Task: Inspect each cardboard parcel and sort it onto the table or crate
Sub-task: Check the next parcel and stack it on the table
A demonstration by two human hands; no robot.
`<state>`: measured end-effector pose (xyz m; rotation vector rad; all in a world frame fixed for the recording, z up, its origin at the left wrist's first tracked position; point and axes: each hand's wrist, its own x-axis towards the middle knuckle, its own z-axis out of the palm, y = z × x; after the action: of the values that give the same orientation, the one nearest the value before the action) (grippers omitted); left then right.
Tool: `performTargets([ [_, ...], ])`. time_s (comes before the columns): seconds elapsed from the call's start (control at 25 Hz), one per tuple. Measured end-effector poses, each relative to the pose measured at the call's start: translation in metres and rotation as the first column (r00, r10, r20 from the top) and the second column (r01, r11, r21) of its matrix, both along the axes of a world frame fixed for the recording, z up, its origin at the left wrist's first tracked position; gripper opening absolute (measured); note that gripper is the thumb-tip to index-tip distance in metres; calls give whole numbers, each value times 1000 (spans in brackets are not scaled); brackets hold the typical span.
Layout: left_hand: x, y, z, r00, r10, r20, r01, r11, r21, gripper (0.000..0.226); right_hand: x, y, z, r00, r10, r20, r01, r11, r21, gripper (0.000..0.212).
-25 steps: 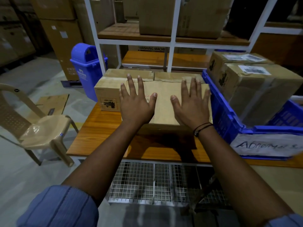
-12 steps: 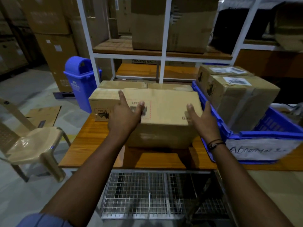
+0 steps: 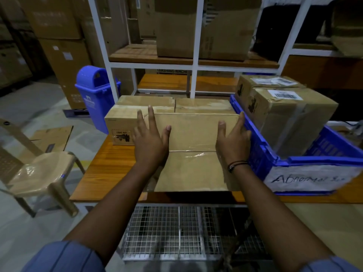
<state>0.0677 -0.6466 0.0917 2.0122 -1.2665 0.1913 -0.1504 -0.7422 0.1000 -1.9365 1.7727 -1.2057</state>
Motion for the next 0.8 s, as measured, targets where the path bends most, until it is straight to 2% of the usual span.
performTargets([
  [0.08, -7, -4, -13, 978, 29, 206, -44, 997, 69, 80, 10, -1, -7, 985, -23, -171, 13, 998, -60, 84],
  [0.16, -14, -7, -31, 941, -24, 338, -16, 993, 115, 79, 28, 6, -22, 923, 33, -383, -60, 996, -60, 83],
  [0.32, -10, -14, -43, 926, -57, 374, 7, 991, 135, 78, 65, 20, -44, 793, 154, -589, -249, 965, -84, 76],
  [0.48, -6, -21, -47, 916, -64, 397, 9, 990, 139, 76, 76, 18, -50, 754, 157, -638, -294, 949, -114, 71],
  [0.8, -5, -20, -46, 921, -77, 381, 22, 989, 148, 76, 61, 12, -46, 741, 240, -628, -347, 936, -51, 76],
])
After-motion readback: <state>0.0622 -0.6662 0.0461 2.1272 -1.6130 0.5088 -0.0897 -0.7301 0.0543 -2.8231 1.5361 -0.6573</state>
